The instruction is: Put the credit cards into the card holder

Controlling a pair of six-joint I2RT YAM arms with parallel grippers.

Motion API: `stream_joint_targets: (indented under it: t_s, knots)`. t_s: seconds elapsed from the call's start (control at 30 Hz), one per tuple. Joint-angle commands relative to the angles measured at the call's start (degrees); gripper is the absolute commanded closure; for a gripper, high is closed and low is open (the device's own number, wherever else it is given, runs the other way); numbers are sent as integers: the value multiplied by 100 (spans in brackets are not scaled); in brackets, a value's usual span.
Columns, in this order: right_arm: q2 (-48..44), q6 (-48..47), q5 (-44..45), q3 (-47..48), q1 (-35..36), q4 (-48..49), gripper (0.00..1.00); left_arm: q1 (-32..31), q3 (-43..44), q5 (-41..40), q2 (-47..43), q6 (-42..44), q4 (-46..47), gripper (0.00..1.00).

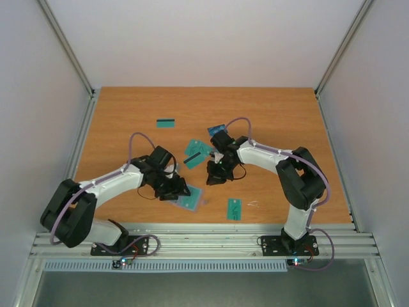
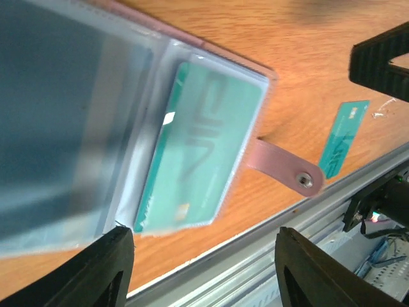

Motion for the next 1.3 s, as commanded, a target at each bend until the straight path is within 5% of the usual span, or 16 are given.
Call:
stream_joint_targets:
  t_s: [0.0,0.4,0.57,0.87,1.27]
  knots:
    - [-487,-55,62,53,-25,-198,88,13,504,-401,-434,202,-899,37]
    - [-1621,288,-155,-909,248,-351,47,997,816,-1107,-400,1196,-1325,38]
    - [-1563,561,-112,-1086,519,-150,42,1282,639,-1015,237,1362,-843,39]
    - [-922,691,-235,-990,702,240,49,1472,525,-919,713,1529,-604,40]
    - [-220,466,-111,-663,669,158,85,1493,241,-298,1187,1270,-226,45]
